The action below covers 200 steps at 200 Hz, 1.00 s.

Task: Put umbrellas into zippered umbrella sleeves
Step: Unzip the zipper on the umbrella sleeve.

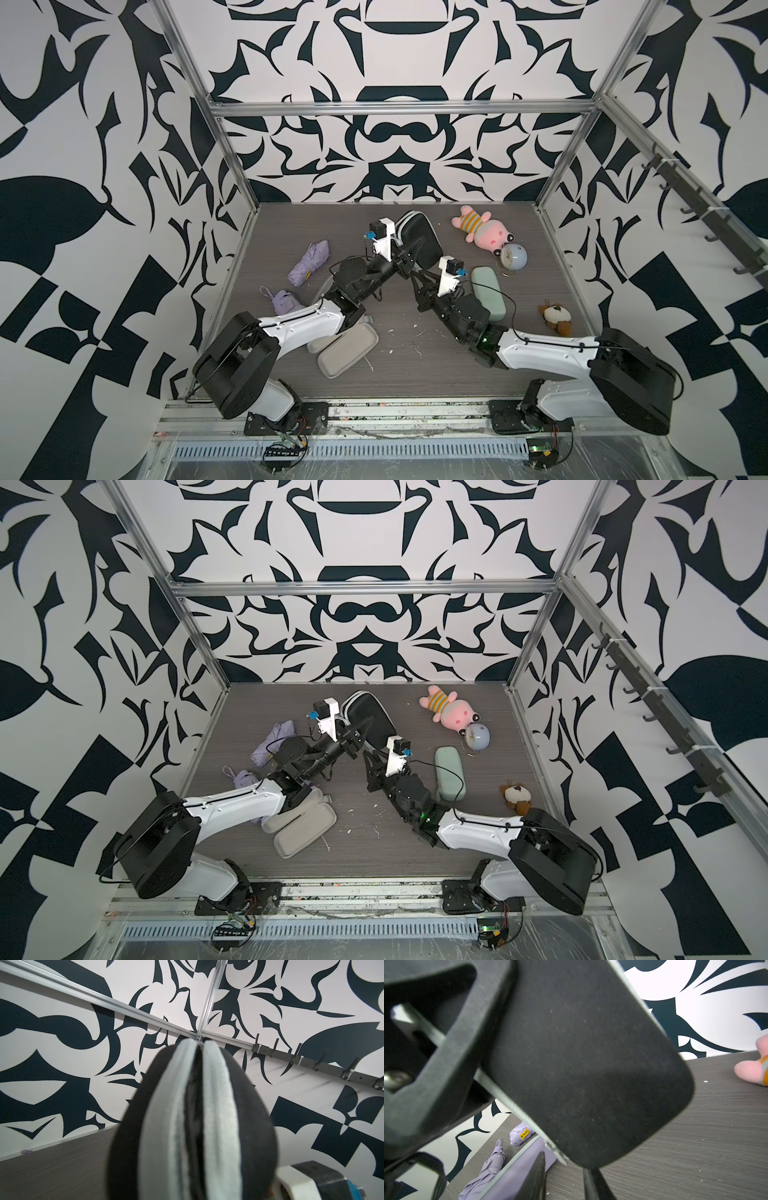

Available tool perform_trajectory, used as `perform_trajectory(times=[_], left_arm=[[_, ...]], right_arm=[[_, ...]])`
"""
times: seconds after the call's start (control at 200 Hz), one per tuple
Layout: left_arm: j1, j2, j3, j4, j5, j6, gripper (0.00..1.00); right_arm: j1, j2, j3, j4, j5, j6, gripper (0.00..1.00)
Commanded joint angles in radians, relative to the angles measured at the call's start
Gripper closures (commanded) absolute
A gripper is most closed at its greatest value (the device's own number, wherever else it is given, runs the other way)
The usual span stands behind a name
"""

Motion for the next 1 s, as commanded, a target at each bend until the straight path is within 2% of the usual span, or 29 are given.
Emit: perform_trajectory(times=[0.0, 0.32, 0.6, 0.845, 0.995], left_arm=[[-0.013, 0.006, 0.041, 0.079, 0.004, -0.007, 0.97], [-0.016, 0.016, 0.026, 0.093, -0.006, 0.001, 0.97], [-0.015, 0.030, 0.011, 0.112, -0.020, -0.003, 0.97], [-0.015, 0.028, 0.006, 0.115, -0.021, -0.007, 0.97], [-0.015, 0.022, 0.004, 0.119, -0.019, -0.009, 0.97]], right_arm=[[0.005, -0.012, 0.055, 0.097, 0.009, 0.024, 0.73], [0.004, 0.001, 0.063, 0.125, 0.010, 0.122, 0.79], [0.005, 0.025, 0.066, 0.153, 0.010, 0.157, 0.82], [0.004, 0.008, 0.066, 0.106, 0.070, 0.157, 0.85], [-0.006, 0.003, 0.060, 0.045, 0.116, 0.209, 0.87]])
